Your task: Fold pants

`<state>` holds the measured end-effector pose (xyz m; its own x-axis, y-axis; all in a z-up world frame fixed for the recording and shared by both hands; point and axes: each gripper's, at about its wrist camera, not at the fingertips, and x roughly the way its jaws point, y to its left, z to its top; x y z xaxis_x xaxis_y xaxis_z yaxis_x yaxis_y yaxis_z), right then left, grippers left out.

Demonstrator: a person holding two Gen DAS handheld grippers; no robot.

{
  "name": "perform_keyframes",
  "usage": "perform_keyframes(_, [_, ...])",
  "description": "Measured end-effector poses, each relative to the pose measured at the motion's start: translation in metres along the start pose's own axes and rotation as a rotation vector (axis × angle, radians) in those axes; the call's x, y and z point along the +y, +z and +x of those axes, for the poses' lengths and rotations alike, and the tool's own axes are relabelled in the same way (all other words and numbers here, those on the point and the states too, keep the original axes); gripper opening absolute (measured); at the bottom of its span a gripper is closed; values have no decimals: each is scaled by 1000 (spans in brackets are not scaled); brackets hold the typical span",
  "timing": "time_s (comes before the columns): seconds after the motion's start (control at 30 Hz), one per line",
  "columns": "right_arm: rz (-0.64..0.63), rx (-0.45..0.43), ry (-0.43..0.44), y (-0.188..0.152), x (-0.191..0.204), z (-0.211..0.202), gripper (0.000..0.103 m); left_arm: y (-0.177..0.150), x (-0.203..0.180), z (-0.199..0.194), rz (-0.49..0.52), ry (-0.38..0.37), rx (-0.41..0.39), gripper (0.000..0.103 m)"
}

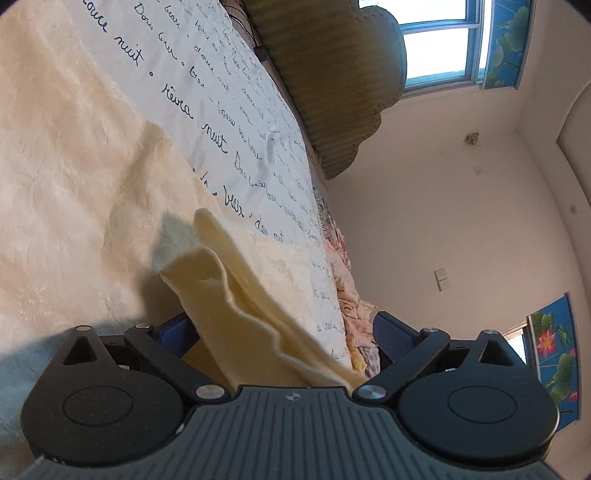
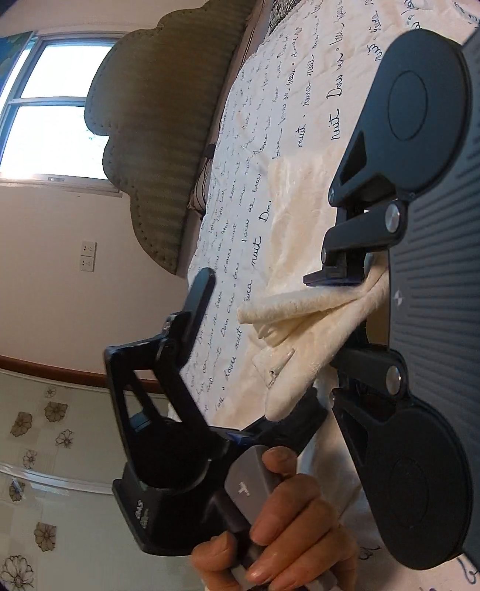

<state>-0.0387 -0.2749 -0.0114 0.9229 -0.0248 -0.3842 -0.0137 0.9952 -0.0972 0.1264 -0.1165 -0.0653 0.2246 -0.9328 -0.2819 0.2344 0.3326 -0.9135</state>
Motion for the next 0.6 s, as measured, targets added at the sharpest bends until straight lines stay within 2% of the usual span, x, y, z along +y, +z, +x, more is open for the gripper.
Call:
perform_keyframes(0.07, [90,-28,6,3,-7,-4,12,0,-4,3,23,11,5,98])
perform_keyframes(0.13, [198,-43,24,7,-18,-3,12,0,-7,0,36,14,-16,92])
perform_keyframes(0.17, [209,-38,33,8,-19,-3,12,1,-9,-3,52,17,-26,79])
perform_keyframes(0.2, [189,-35,29,10,-16,-1,12,4,-11,-6,71,24,-35,59])
perform_keyframes(0.23, [153,-29,24,11,-11,0,12,4,-13,-12,100,41,-46,47])
perform_keyframes(0.27, [115,-24,27,11,-5,0,12,5,-17,-18,144,76,-58,29])
perform_keyframes(0.3, [77,-22,36,11,3,0,12,7,-21,-23,190,121,-72,18])
perform_keyframes(0.4, [-28,-24,51,14,26,1,12,6,-32,-45,319,215,-121,9])
perform_keyframes(0.6, [-144,-22,135,27,70,24,12,5,-44,-84,564,443,-218,8])
